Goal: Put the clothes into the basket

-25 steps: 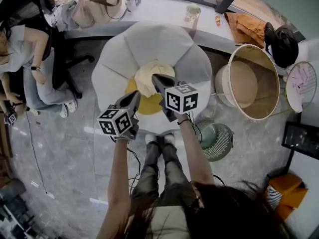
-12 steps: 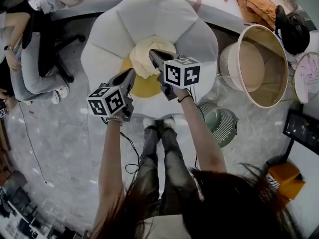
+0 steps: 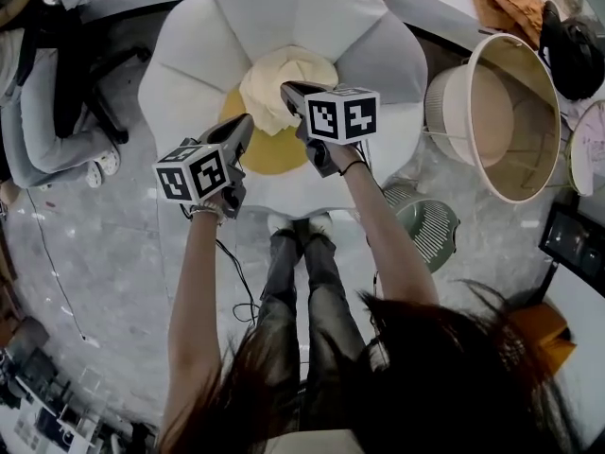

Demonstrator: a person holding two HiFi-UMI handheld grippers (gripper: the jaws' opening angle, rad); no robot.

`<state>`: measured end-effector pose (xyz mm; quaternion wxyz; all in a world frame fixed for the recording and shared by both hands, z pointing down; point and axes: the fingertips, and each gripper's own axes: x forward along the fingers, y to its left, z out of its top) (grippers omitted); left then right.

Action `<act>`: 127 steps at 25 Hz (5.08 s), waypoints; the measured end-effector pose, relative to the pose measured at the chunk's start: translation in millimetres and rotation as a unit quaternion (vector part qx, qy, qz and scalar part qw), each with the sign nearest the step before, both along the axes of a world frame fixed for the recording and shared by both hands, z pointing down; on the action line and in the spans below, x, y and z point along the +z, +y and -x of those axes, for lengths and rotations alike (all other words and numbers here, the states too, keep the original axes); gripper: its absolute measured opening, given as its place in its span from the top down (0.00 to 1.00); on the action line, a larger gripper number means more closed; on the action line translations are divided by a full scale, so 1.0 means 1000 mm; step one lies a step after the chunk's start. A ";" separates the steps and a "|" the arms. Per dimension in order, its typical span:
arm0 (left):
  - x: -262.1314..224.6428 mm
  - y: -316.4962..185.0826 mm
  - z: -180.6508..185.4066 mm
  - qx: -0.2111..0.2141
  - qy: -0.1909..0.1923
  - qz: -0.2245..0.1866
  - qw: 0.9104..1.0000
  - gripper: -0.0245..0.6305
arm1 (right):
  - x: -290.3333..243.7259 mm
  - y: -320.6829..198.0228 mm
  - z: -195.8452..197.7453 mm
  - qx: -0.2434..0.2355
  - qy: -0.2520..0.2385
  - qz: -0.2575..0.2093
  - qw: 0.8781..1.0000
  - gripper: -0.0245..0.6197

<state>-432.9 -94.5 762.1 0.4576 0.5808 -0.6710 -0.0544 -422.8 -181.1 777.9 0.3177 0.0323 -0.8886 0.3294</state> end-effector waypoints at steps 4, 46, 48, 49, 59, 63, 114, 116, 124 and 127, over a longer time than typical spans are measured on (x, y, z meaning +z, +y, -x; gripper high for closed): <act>0.015 -0.010 0.003 0.017 -0.002 0.006 1.000 0.95 | 0.026 -0.003 0.002 -0.012 0.022 -0.004 1.000 0.94; 0.222 0.008 0.001 0.070 0.004 0.029 0.997 0.95 | 0.277 -0.001 0.011 0.020 0.130 0.001 0.991 0.63; 0.227 0.008 0.001 0.069 0.001 0.026 0.997 0.95 | 0.285 0.000 0.016 0.012 0.132 -0.003 0.991 0.63; 0.229 0.007 0.002 0.069 0.000 0.025 0.997 0.95 | 0.289 0.000 0.018 0.007 0.135 -0.004 0.991 0.63; 0.249 -0.003 0.014 0.063 -0.019 0.013 0.998 0.95 | 0.327 -0.001 0.034 -0.034 0.187 -0.033 0.981 0.63; 0.253 -0.009 0.013 0.056 -0.019 0.003 0.998 0.95 | 0.336 -0.004 0.035 -0.052 0.201 -0.064 0.976 0.63; 0.011 0.034 -0.034 0.006 0.044 0.014 0.999 0.95 | 0.044 0.030 -0.028 0.027 0.092 0.055 0.994 0.90; -0.003 0.039 -0.037 -0.010 0.050 0.008 0.999 0.95 | 0.029 0.033 -0.034 0.029 0.092 0.055 0.994 0.90; -0.067 0.053 -0.048 -0.048 0.059 -0.015 0.997 0.95 | -0.038 0.048 -0.050 0.035 0.080 0.061 0.994 0.90; -0.088 0.052 -0.050 -0.062 0.060 -0.031 0.996 0.95 | -0.059 0.047 -0.054 0.035 0.074 0.056 0.995 0.90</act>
